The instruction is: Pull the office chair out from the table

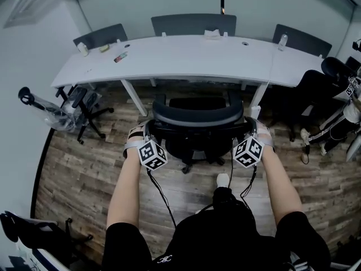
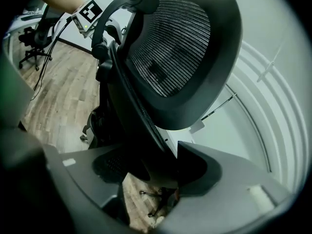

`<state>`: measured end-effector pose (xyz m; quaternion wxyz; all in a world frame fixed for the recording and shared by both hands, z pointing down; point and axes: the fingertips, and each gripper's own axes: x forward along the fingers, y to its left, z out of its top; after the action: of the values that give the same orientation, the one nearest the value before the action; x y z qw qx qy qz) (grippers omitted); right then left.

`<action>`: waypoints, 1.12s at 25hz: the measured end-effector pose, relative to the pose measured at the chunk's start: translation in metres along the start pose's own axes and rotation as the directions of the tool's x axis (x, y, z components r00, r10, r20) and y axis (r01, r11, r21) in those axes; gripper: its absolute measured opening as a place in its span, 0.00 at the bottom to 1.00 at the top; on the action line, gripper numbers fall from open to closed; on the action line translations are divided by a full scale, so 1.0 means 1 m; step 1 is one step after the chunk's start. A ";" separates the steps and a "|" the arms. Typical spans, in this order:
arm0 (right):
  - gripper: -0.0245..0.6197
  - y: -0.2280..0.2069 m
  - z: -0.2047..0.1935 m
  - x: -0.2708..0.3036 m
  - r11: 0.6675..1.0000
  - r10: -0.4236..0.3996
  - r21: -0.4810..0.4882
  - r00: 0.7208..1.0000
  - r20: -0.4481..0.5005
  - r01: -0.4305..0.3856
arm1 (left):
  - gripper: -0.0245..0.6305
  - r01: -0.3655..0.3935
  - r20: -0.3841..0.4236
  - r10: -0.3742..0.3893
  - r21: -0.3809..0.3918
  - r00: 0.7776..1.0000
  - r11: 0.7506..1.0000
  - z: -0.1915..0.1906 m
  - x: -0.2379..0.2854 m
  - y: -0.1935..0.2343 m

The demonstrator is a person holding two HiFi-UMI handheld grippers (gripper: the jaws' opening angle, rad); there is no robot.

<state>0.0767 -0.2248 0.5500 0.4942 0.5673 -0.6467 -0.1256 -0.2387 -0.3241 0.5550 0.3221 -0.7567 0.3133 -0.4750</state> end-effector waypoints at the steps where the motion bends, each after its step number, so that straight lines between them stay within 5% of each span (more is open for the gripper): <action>1: 0.48 0.002 -0.002 -0.005 1.000 -0.001 0.001 1.000 -0.003 0.001 | 0.41 0.001 0.003 -0.001 0.002 1.000 1.000 0.001 -0.004 -0.003; 13: 0.48 0.014 -0.019 -0.033 1.000 0.003 0.002 1.000 0.003 -0.003 | 0.42 0.017 0.026 -0.017 -0.021 1.000 1.000 0.009 -0.028 -0.025; 19: 0.51 0.011 -0.021 -0.041 1.000 -0.020 0.020 0.999 0.041 0.019 | 0.48 -0.039 0.013 0.042 -0.169 0.999 0.985 0.016 -0.043 -0.029; 22: 0.47 0.006 -0.022 -0.063 0.997 -0.036 0.070 0.993 0.109 0.028 | 0.47 -0.039 0.064 0.064 -0.334 0.996 0.942 0.038 -0.067 -0.041; 24: 0.29 -0.001 -0.020 -0.083 0.989 -0.079 0.138 0.981 0.178 0.055 | 0.41 -0.038 0.105 0.093 -0.437 0.990 0.898 0.054 -0.085 -0.047; 27: 0.05 -0.008 -0.014 -0.112 0.963 -0.123 0.264 0.960 0.253 0.054 | 0.29 0.013 0.188 0.134 -0.625 0.973 0.781 0.083 -0.118 -0.055; 28: 0.05 -0.006 -0.012 -0.120 0.947 -0.114 0.320 0.955 0.273 0.022 | 0.24 0.030 0.207 0.151 -0.677 0.967 0.735 0.093 -0.130 -0.057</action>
<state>0.0738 -0.1189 0.4912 0.2938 0.6363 -0.7032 -0.1198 -0.1898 -0.1710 0.5007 0.0776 -0.8643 0.4457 -0.2196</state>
